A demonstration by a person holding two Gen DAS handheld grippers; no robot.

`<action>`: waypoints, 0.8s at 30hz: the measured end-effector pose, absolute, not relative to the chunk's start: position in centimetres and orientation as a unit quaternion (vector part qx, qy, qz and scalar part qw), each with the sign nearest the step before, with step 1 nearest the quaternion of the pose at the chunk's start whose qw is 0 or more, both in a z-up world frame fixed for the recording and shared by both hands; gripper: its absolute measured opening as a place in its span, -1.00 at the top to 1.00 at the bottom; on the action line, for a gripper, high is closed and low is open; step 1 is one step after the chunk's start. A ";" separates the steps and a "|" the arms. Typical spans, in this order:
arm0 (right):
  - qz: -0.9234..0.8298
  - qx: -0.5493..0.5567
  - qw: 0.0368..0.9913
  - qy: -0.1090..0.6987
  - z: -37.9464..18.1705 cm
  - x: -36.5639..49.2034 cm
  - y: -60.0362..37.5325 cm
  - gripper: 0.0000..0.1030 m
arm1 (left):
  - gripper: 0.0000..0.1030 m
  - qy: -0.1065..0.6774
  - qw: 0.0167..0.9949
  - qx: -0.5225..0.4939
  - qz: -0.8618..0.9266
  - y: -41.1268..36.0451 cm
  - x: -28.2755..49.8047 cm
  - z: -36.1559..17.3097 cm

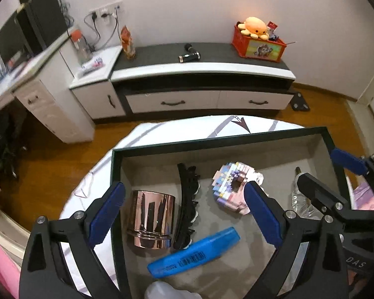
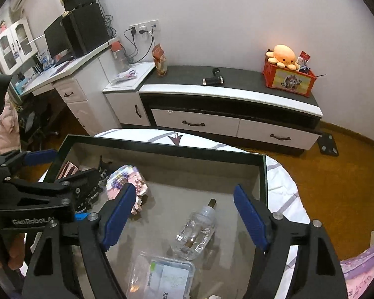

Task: Organize rigid objects
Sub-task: 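Lower the hair clip and block ring into the box and open both tools, then withdraw both tools from the box back above the table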

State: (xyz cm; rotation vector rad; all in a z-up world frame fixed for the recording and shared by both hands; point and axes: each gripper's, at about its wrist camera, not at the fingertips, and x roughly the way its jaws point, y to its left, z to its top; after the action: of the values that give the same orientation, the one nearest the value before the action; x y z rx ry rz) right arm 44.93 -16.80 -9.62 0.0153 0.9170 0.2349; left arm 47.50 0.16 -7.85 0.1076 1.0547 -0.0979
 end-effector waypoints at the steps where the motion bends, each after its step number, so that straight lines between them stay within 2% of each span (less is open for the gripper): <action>1: 0.113 0.005 0.890 0.442 -9.6 44.9 -16.8 -0.60 | -0.89 0.501 0.862 0.061 -0.042 -0.1 47.4 -7.9; 18: 0.112 0.009 0.886 0.451 -10.0 44.9 -17.1 -0.60 | -0.89 0.502 0.860 0.085 -0.026 -0.1 47.4 -8.0; 24: 0.110 0.002 0.891 0.441 -8.9 44.0 -17.2 -0.60 | -0.89 0.486 0.870 0.081 -0.030 0.2 46.1 -6.2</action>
State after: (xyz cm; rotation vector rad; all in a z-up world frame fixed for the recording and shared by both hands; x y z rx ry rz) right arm 43.97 -17.24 -8.94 0.0041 0.9158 0.2285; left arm 46.12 0.17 -6.25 0.1693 1.0171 -0.0629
